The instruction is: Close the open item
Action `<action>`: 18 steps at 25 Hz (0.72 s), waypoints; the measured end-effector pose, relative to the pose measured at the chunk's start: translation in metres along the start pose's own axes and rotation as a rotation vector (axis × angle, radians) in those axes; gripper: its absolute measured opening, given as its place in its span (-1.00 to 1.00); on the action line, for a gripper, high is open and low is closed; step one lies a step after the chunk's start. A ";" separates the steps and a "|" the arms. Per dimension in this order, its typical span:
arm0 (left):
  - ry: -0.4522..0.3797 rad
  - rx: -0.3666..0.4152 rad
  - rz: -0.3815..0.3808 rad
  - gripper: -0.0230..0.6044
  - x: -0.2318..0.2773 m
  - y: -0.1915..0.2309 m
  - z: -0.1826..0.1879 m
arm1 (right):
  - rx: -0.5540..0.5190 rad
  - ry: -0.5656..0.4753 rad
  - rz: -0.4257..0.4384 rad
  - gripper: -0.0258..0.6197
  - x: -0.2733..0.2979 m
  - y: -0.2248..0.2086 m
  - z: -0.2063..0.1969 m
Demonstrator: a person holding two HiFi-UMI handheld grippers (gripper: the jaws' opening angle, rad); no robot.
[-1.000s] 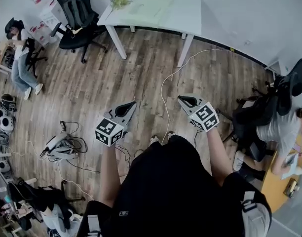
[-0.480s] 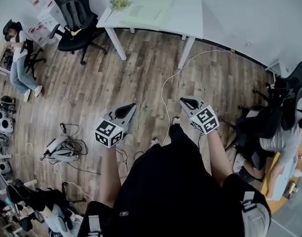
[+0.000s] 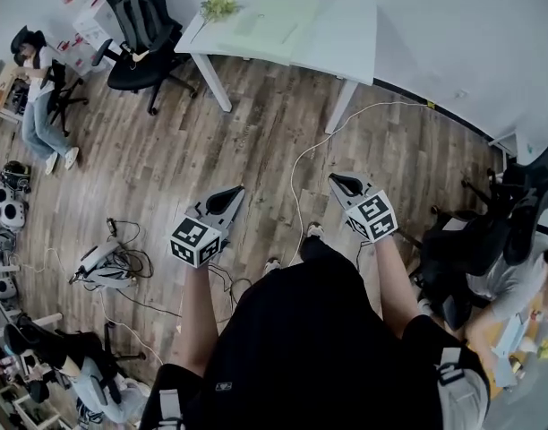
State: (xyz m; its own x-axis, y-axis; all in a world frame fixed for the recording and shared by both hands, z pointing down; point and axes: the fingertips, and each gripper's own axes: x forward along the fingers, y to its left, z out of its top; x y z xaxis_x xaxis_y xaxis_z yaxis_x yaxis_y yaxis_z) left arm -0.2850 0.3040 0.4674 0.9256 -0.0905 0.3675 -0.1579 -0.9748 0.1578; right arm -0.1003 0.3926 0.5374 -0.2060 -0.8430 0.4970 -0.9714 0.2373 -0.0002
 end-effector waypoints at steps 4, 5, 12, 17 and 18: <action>0.013 -0.016 0.039 -0.91 0.028 0.001 0.012 | 0.009 -0.012 0.037 -0.90 0.003 -0.038 0.004; 0.017 -0.018 0.047 -0.91 0.036 0.000 0.015 | 0.015 -0.019 0.044 -0.90 0.003 -0.049 0.005; 0.041 -0.041 0.113 -0.91 0.069 -0.002 0.027 | 0.044 -0.020 0.084 -0.90 0.012 -0.100 -0.003; 0.031 -0.047 0.168 -0.91 0.083 0.002 0.035 | 0.028 -0.009 0.124 -0.90 0.027 -0.125 -0.008; 0.033 -0.050 0.173 -0.91 0.084 0.002 0.034 | 0.029 -0.007 0.126 -0.90 0.028 -0.127 -0.009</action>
State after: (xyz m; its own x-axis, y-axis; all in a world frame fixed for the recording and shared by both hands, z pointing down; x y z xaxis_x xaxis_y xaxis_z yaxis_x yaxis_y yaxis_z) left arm -0.1958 0.2874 0.4678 0.8715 -0.2483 0.4229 -0.3314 -0.9338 0.1347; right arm 0.0184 0.3428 0.5593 -0.3279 -0.8108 0.4849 -0.9406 0.3279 -0.0877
